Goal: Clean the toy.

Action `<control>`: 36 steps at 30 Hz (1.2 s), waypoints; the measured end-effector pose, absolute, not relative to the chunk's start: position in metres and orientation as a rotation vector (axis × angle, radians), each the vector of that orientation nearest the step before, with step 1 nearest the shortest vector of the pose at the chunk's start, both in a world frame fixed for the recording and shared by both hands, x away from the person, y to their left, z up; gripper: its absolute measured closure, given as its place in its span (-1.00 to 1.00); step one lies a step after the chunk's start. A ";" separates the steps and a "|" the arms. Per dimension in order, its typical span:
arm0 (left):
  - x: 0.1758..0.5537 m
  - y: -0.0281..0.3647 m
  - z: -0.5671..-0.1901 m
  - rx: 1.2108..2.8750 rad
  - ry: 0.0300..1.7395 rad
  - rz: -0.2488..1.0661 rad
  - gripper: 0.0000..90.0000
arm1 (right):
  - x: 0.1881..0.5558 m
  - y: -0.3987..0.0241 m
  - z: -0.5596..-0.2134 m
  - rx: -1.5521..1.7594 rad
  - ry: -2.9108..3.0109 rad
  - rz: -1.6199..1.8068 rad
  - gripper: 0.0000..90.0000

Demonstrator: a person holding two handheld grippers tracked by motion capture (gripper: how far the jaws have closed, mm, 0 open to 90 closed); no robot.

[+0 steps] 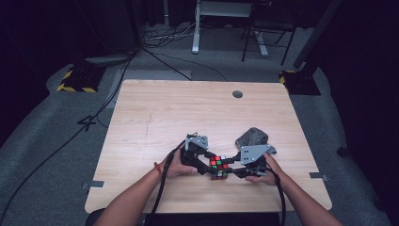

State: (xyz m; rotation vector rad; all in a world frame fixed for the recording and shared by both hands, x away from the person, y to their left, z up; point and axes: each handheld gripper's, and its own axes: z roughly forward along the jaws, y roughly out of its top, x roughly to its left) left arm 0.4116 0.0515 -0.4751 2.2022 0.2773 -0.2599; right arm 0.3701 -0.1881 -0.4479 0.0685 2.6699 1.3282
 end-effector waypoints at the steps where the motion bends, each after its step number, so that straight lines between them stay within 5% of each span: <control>1: 0.412 0.052 -0.475 2.206 0.271 -0.251 -0.24 | 0.371 -0.188 -0.448 0.069 2.675 1.326 0.54; 13: 0.408 0.055 -0.472 2.243 0.258 -0.116 -0.28 | 0.378 -0.181 -0.447 0.046 2.719 1.257 0.61; 19: 0.399 0.056 -0.466 2.299 0.226 0.030 -0.49 | 0.378 -0.184 -0.451 0.077 2.697 1.295 0.62; 22: 0.398 0.061 -0.462 2.293 0.200 0.036 -0.24 | 0.378 -0.187 -0.451 0.100 2.689 1.296 0.61; 29: 0.395 0.073 -0.454 2.239 0.207 0.032 -0.29 | 0.372 -0.190 -0.455 0.123 2.662 1.246 0.32; 36: 0.401 0.081 -0.448 2.178 0.316 0.178 -0.23 | 0.376 -0.192 -0.466 0.204 2.673 1.193 0.12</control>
